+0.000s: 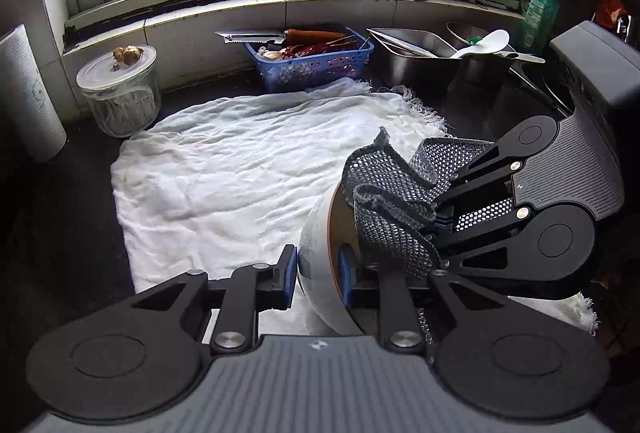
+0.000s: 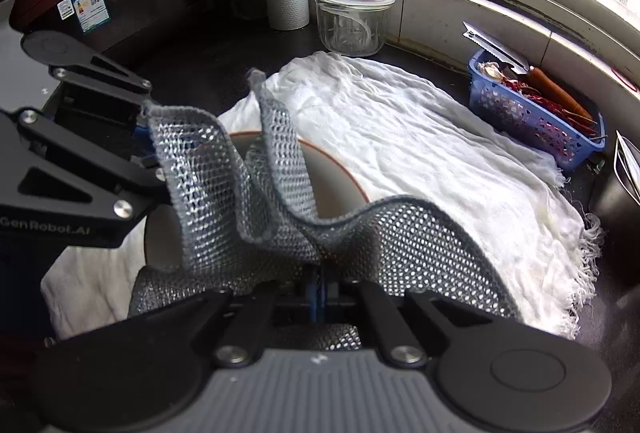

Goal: Clean bowl

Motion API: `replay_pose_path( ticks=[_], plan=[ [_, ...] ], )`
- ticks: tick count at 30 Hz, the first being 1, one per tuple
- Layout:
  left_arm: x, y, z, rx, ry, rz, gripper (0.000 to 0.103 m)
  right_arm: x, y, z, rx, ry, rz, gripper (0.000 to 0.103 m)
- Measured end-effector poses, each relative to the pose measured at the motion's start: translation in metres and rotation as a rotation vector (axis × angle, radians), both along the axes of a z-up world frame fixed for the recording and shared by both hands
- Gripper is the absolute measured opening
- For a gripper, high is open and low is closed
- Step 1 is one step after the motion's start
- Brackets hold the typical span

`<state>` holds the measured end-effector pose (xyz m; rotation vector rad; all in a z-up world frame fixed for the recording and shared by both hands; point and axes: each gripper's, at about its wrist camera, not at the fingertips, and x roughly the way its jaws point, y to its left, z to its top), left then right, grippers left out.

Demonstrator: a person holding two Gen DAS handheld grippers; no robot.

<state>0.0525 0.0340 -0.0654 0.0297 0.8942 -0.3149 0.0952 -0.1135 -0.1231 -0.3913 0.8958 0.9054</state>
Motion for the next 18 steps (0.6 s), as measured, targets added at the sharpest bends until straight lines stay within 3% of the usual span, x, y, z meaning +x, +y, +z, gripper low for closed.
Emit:
replay_pose_path(
  ticks=[5,7,9,11,15,18],
  plan=[
    [-0.009,0.009,-0.017,-0.08,0.06,0.182,0.025,-0.01,0.001,-0.007,0.003,0.05,-0.002,0.0],
    [-0.01,0.01,-0.02,-0.081,0.056,0.203,0.01,-0.015,0.003,-0.011,0.001,0.06,0.009,0.0],
    [-0.007,0.011,-0.02,-0.045,0.07,0.195,0.008,-0.02,0.007,-0.011,-0.003,0.053,0.031,0.0],
    [-0.004,0.013,-0.018,-0.017,0.067,0.15,0.009,-0.02,0.008,-0.007,-0.005,0.036,0.04,0.0],
    [0.004,0.0,-0.01,0.139,0.054,-0.018,0.009,-0.014,0.012,0.004,-0.011,-0.005,0.061,0.0],
    [0.011,-0.008,-0.004,0.205,0.049,-0.105,0.009,-0.013,0.022,0.016,-0.021,-0.06,0.094,0.0]
  ],
)
